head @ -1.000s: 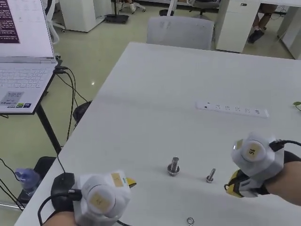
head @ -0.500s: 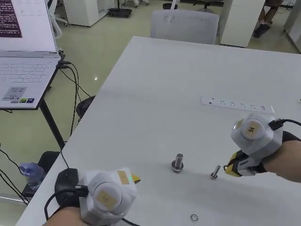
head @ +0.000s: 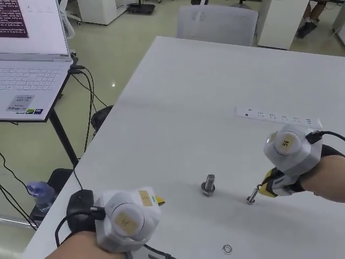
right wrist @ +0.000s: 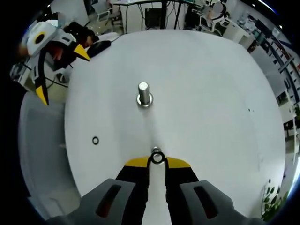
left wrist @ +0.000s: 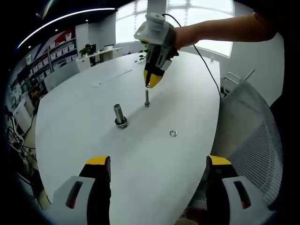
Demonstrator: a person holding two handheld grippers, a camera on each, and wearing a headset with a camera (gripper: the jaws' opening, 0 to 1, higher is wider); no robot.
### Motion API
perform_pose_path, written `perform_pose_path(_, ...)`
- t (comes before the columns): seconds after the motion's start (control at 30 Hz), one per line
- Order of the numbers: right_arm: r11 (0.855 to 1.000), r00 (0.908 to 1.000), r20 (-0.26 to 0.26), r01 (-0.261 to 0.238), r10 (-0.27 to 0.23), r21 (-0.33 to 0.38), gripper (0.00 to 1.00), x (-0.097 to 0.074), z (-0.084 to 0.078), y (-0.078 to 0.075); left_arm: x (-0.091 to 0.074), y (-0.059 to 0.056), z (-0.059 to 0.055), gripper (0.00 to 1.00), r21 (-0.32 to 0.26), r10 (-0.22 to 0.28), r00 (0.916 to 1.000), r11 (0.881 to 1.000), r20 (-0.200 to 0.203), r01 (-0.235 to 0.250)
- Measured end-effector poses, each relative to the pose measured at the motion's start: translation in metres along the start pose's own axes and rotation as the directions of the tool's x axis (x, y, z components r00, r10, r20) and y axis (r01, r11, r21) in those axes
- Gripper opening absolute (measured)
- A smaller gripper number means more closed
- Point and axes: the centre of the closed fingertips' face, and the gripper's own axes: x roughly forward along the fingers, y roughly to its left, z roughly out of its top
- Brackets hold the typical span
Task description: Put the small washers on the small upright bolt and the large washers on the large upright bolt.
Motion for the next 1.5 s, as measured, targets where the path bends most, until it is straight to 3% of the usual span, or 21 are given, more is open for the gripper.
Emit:
perform_pose_path(0.9, 1.000, 0.9988, -0.044, -0.023, 0.022, -0.015, 0.13, 0.021, -0.003, -0.004, -0.002, 0.008, -0.010, 0.81, -0.015, -0.001, 0.9999, 1.000, -0.014, 0.001)
perform_pose_path(1.5, 0.998, 0.9947, -0.091, -0.051, 0.049, -0.021, 0.13, 0.054, -0.014, -0.004, -0.003, 0.005, -0.019, 0.79, -0.022, -0.014, 0.9993, 1.000, -0.036, 0.014)
